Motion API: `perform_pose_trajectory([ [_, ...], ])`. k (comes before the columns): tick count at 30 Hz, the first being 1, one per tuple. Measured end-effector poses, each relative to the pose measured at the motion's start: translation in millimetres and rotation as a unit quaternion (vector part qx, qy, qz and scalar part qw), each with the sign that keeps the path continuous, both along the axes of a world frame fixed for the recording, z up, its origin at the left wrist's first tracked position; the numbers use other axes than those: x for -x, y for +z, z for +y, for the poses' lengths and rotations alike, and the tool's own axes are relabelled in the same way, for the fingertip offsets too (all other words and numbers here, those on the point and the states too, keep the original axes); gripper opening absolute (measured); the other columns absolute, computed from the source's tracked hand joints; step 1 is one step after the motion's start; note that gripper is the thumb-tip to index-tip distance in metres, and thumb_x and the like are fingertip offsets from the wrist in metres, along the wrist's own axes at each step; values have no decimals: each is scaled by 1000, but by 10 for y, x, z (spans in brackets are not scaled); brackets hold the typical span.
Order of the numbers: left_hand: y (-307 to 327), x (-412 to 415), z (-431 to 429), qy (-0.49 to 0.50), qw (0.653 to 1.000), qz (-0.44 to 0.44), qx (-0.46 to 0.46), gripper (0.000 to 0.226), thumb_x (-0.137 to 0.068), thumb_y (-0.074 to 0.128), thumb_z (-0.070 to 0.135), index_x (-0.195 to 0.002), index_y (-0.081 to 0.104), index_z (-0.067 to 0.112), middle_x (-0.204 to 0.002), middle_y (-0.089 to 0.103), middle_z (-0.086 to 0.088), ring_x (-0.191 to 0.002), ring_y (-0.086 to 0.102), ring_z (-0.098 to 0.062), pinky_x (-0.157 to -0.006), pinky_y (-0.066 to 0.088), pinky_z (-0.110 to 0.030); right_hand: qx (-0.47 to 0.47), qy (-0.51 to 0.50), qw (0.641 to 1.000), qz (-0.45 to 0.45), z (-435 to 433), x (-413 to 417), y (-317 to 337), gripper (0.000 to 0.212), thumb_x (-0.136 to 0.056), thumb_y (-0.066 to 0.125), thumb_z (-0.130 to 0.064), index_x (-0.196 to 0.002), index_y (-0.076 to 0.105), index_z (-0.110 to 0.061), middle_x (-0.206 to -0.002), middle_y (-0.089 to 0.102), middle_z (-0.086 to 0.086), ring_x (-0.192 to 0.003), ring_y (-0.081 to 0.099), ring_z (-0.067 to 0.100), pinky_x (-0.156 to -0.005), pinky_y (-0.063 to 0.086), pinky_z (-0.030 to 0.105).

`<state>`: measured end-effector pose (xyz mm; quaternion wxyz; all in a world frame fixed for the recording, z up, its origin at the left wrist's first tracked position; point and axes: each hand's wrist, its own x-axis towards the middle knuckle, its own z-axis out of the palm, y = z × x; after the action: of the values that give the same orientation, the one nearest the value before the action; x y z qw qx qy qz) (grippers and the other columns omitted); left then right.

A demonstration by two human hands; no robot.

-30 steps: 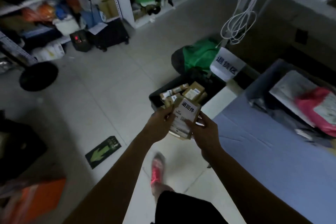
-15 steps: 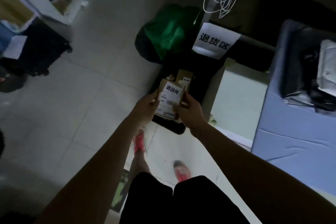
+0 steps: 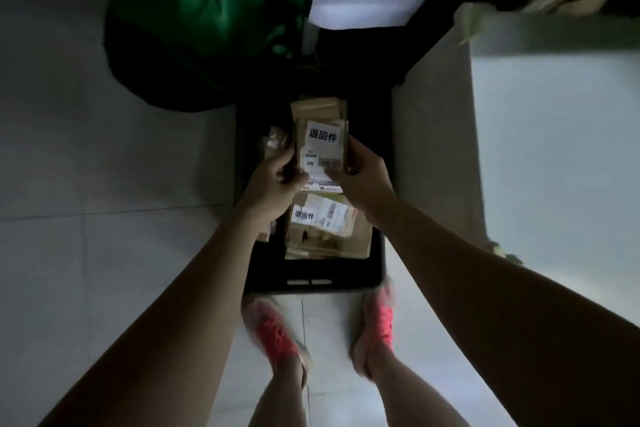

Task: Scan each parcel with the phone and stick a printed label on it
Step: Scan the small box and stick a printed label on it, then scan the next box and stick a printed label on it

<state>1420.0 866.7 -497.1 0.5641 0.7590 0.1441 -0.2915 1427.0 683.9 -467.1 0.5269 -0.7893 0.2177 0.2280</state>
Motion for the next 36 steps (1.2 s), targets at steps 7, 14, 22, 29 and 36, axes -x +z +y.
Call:
perform_pose_trajectory([
  [7,-1160,-130,-210,-8,1000,9,-11,68,-94,68,29,-154,36,33,-146,54,-3,-125,58,-16,-101,52,-35,43,44,998,-3,-163,-181,-1299,70,-87,77,-12,-148,47,-26,-130,67,-6,-122,64,16,-101,56,42],
  [14,-975,-157,-251,-47,994,-62,-75,72,-89,73,33,-152,39,26,-148,50,2,-126,56,-15,-100,52,-34,91,78,993,-18,-369,-166,-1138,59,-88,79,-22,-142,55,-20,-133,67,-3,-125,61,18,-106,52,41],
  [22,1064,-386,-357,-215,843,-258,-420,64,-96,60,35,-152,38,12,-152,43,-17,-139,41,-37,-110,39,-50,307,240,919,-67,-416,-162,773,46,-88,73,-29,-132,59,-36,-147,52,-11,-118,63,22,-75,42,29],
  [29,3461,-156,-620,-229,767,-330,-500,59,-94,60,39,-145,47,11,-139,52,-16,-127,50,-36,-101,45,-47,344,250,895,-133,-703,-37,3128,45,-89,69,-40,-133,60,-34,-148,51,-9,-124,59,25,-91,51,37],
  [36,5225,348,-1398,-230,726,-383,-523,52,-92,60,41,-135,52,14,-134,53,-13,-124,49,-34,-97,46,-47,388,227,868,-213,-1499,541,4877,48,-85,73,-39,-130,62,-29,-143,55,-2,-127,57,28,-96,51,40],
])
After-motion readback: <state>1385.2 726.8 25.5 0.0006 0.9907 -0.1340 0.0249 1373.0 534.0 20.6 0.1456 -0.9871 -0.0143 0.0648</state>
